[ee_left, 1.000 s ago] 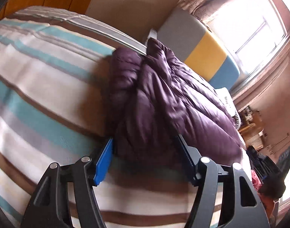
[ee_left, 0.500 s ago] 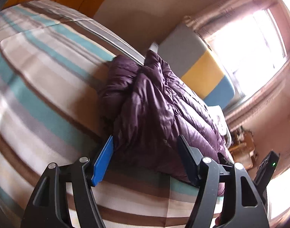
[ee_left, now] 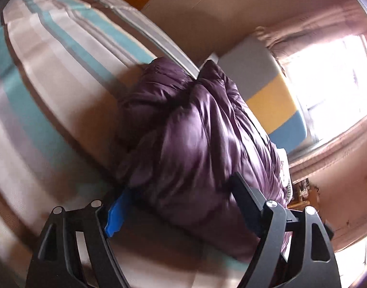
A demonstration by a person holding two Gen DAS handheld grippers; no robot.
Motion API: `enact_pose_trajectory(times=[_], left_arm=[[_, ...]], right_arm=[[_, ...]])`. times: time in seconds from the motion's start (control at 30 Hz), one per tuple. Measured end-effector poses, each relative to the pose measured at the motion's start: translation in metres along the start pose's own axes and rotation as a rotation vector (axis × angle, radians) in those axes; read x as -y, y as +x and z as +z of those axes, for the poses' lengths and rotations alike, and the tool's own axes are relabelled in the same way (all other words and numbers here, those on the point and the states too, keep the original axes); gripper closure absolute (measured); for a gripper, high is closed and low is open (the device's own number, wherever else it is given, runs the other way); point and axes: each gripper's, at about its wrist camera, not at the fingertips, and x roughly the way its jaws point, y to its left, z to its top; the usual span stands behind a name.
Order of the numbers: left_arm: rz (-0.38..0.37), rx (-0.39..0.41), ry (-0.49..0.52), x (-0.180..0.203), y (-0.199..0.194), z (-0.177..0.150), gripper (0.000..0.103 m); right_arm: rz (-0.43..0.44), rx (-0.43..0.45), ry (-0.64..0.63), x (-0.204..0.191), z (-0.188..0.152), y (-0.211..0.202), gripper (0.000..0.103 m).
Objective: Fold large clothes
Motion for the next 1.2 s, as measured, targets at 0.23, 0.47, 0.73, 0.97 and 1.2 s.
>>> enact_pose_trajectory(times=[0.23,0.47,0.73,0.97,1.2], left_arm=[[-0.074,0.082,-0.026,-0.001,0.027,0.020,0.037],[-0.130,0.157,0.127,0.034,0.013,0.024,0.086],[-0.149,0.268,0.526,0.125,-0.020,0.003,0.087],[-0.142,0.314,0.734,0.171,-0.031,-0.014,0.087],[-0.142,0.331,0.877,0.209,-0.037,-0.037,0.086]], right_arm=[[-0.001,0.007,0.004,-0.002,0.000,-0.002,0.097],[0.003,0.008,0.015,-0.001,0.000,-0.002,0.097],[0.052,0.026,0.083,0.018,0.005,-0.012,0.097],[0.030,0.127,0.162,0.053,0.003,-0.046,0.097],[-0.116,0.183,0.194,0.091,0.005,-0.072,0.097]])
